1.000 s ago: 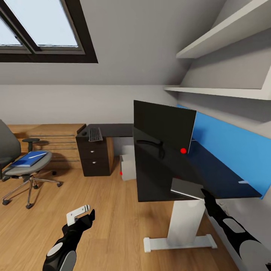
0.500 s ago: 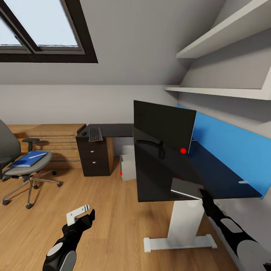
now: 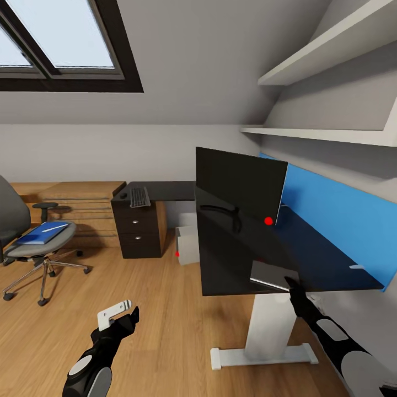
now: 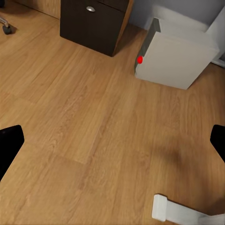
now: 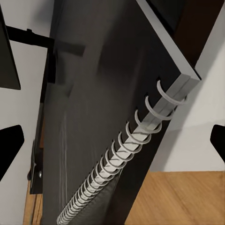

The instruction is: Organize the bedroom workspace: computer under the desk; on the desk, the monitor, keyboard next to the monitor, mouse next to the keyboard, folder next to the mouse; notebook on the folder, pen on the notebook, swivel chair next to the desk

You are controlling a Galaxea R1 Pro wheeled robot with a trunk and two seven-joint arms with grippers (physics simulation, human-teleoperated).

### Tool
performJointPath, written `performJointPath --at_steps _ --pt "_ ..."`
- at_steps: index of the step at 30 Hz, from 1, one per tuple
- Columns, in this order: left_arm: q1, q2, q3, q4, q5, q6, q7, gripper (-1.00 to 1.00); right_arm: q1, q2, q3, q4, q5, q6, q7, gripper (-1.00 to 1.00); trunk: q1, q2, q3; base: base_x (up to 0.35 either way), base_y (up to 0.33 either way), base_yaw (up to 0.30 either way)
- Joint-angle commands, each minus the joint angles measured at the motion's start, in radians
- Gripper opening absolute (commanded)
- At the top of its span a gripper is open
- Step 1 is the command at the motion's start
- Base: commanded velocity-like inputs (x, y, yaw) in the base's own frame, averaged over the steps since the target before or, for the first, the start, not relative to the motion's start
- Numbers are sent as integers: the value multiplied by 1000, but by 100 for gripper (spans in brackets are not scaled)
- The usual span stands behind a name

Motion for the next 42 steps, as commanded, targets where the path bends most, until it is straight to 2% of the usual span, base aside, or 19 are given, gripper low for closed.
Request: performJointPath --at_steps 1,8,12,17,19,42 --pt "-1 0 -1 -1 9 2 8 100 -1 0 -4 0 -8 9 3 100 0 -1 -1 0 0 0" --pt "-1 0 -2 -1 9 1 8 100 -1 0 -4 -1 -8 9 3 100 0 -1 -1 0 0 0" --pt "-1 -1 -2 -1 8 1 8 100 -1 -1 -4 -1 -8 8 3 100 -15 27 11 0 0 0" --pt "-1 -1 -2 -1 8 1 8 100 -1 -2 -5 -2 -8 7 2 100 -15 27 11 0 0 0" --pt "-1 -1 -2 -1 8 1 8 100 -1 -2 -5 -2 -8 7 2 100 -23 41 18 0 0 0" --pt "-1 -1 -4 -1 4 1 10 100 -1 -4 -5 -3 -8 1 2 100 -23 41 18 -21 -25 0"
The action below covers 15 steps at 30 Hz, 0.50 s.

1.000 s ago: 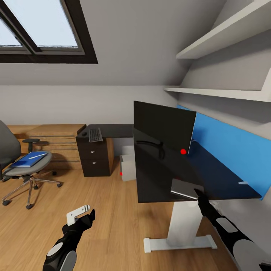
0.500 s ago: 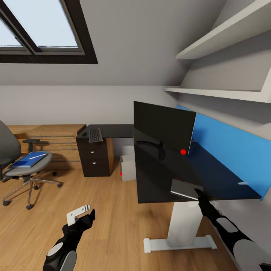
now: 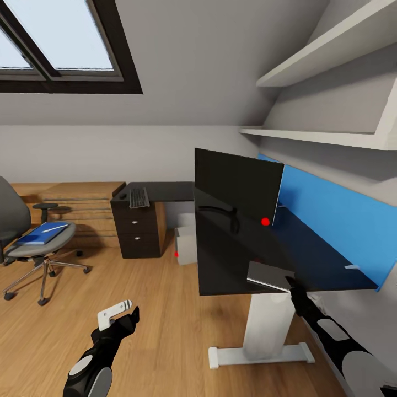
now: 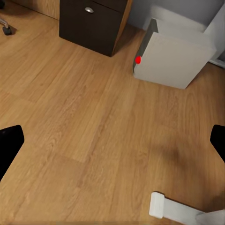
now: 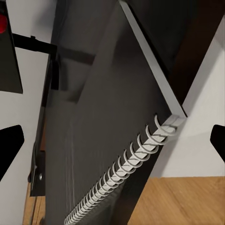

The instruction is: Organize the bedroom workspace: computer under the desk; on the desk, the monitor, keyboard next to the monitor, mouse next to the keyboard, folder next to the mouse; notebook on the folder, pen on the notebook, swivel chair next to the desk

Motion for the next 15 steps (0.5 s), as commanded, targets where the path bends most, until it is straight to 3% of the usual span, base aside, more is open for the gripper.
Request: performJointPath --at_steps 1,15 --pt "-1 0 -1 -1 9 2 8 100 -1 0 -5 0 -9 9 3 100 0 -1 -1 -5 -6 0" --pt "-1 0 -1 -1 9 2 8 100 -1 0 -4 1 -9 -15 3 100 0 -1 -1 -1 -1 0"
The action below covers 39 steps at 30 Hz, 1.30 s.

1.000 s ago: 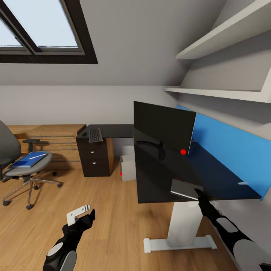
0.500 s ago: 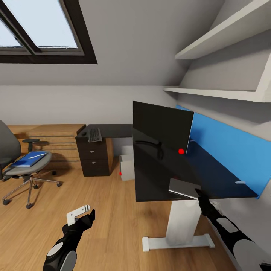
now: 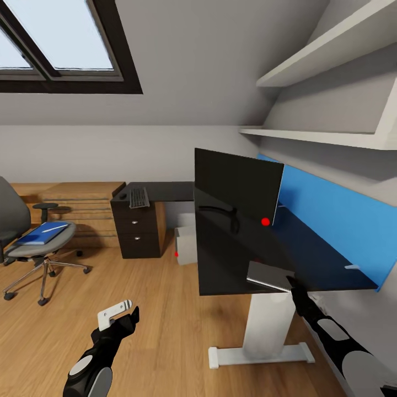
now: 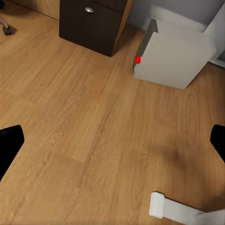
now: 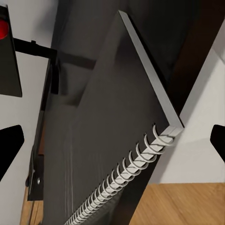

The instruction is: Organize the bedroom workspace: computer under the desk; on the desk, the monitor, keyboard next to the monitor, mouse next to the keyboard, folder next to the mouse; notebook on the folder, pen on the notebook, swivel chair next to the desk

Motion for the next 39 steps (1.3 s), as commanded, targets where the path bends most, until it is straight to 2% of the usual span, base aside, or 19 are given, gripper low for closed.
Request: performJointPath --at_steps 1,5,6,20,29,33,39 --pt "-1 0 -1 -1 9 2 8 100 -1 0 -5 0 -9 8 3 100 0 -1 -1 0 0 0" --pt "-1 0 -1 -1 9 2 8 100 -1 0 -5 0 -9 6 2 100 0 -1 -1 0 0 0" --pt "-1 0 -1 -1 9 2 8 100 -1 0 -5 0 -9 1 1 -100 0 -1 -1 0 0 0" --pt "-1 1 0 -1 9 2 8 100 -1 0 -5 0 -9 -3 3 -100 0 -1 -1 0 0 0" --pt "-1 0 0 -1 8 0 8 100 -1 4 -4 -31 -6 -17 6 -100 -35 62 27 0 0 0" --pt "-1 0 -1 -1 8 -2 8 100 -1 8 12 -38 29 -42 12 -100 -50 90 40 0 0 0" --pt "-1 -1 -1 -1 7 -2 9 100 -1 49 18 -41 42 -51 79 -100 -73 132 58 0 0 0"
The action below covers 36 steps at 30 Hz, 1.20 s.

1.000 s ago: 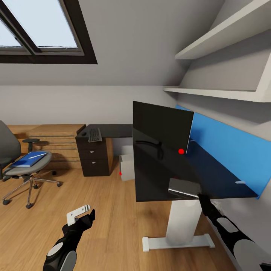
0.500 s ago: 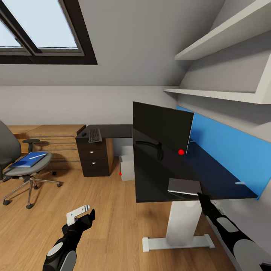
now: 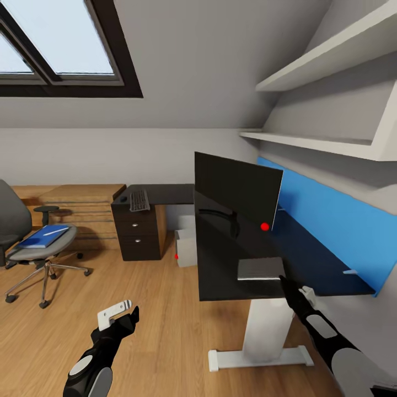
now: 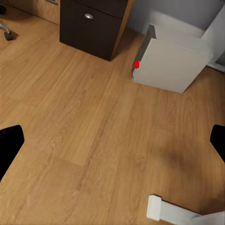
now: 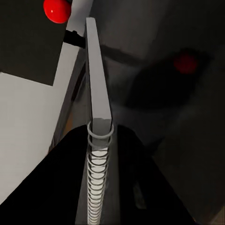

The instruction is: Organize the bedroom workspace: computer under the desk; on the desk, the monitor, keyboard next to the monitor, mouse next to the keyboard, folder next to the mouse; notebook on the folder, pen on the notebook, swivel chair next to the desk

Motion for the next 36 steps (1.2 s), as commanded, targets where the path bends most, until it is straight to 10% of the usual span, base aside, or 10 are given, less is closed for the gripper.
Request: performJointPath --at_steps 1,9,15,16,22,27,36 --pt "-1 0 -1 -1 9 2 8 100 -1 6 -4 1 -10 6 9 -100 -4 7 2 0 0 0" --pt "-1 -1 -1 -1 9 2 9 100 -1 42 123 -34 -9 0 35 -100 -35 63 27 0 0 0" --pt "-1 0 -1 -1 9 4 8 100 -1 117 221 -66 -8 -23 31 -100 -35 63 27 0 0 0" --pt "-1 1 -1 -1 10 5 7 100 -1 168 269 -74 8 -65 27 -100 -35 63 27 0 0 0" --pt "-1 1 -1 -1 10 5 7 100 -1 256 340 -74 78 -222 -50 -100 -35 63 27 0 0 0" --pt "-1 2 -1 -1 10 4 7 100 -1 348 370 -68 261 -406 -191 -100 -35 63 27 135 119 0" --pt "-1 2 1 -1 11 4 6 100 -1 348 377 -53 311 -432 -277 -100 -35 63 27 229 206 0"
